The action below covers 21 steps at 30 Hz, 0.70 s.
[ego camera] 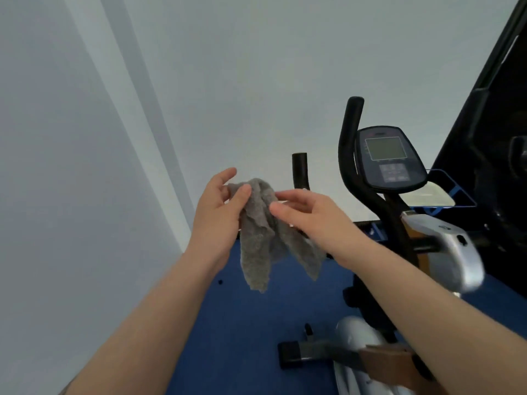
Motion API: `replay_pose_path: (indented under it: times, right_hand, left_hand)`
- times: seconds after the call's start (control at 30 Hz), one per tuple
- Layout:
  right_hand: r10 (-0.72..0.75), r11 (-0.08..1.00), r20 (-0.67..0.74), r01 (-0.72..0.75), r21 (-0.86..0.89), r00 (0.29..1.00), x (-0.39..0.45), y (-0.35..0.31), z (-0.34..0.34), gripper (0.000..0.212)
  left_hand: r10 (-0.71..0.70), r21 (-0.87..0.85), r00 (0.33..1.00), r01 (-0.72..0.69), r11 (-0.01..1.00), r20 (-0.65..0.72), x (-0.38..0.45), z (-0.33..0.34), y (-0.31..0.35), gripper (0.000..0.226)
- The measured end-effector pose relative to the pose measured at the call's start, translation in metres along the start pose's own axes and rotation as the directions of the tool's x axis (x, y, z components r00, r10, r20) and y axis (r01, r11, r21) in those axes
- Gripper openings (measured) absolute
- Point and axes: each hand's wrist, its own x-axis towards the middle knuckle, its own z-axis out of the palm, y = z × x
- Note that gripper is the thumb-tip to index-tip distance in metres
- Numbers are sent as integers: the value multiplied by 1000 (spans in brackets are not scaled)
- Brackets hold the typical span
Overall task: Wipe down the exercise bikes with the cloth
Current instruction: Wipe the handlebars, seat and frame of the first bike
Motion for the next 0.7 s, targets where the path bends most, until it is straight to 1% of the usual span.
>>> replay_pose_path:
  times: [0.07,0.1,0.17,0.23,0.33,0.43,0.57,0.63,0.7]
  right_hand:
    - [8,999,40,-7,-44,999,-9,11,17,42]
    - [9,999,45,-6,-48,999,-12,15,25,40]
    - [0,999,22,1,-42,1000,-15,20,35,34]
    - [-22,996,-20,21,-82,1000,-15,22,38,28]
    - [-77,969,-36,67,-237,996,-15,24,35,15]
    - [-120,928,15,118,-353,993,-15,26,32,6]
    - [-177,885,34,174,-432,984,-14,28,35,11]
    - [-188,878,43,187,-441,981,-14,27,36,10]
    - [-189,873,56,194,-448,980,-14,25,36,9]
  left_hand:
    - [-9,-23,999,8,1000,-48,-6,-11,-5,36]
    - [-17,-16,998,16,1000,-65,-9,-17,-7,35]
    - [-46,19,995,48,999,-90,-14,-30,-13,31]
    - [-73,75,990,82,994,-117,-17,-44,-20,28]
    - [-13,223,984,53,973,-179,-21,-65,-29,26]
    - [42,303,973,29,953,-226,-22,-81,-38,26]
    - [5,336,976,70,939,-219,-25,-89,-45,31]
    - [-37,351,979,107,930,-199,-27,-88,-43,37]
    - [-92,412,983,150,899,-157,-27,-89,-41,35]
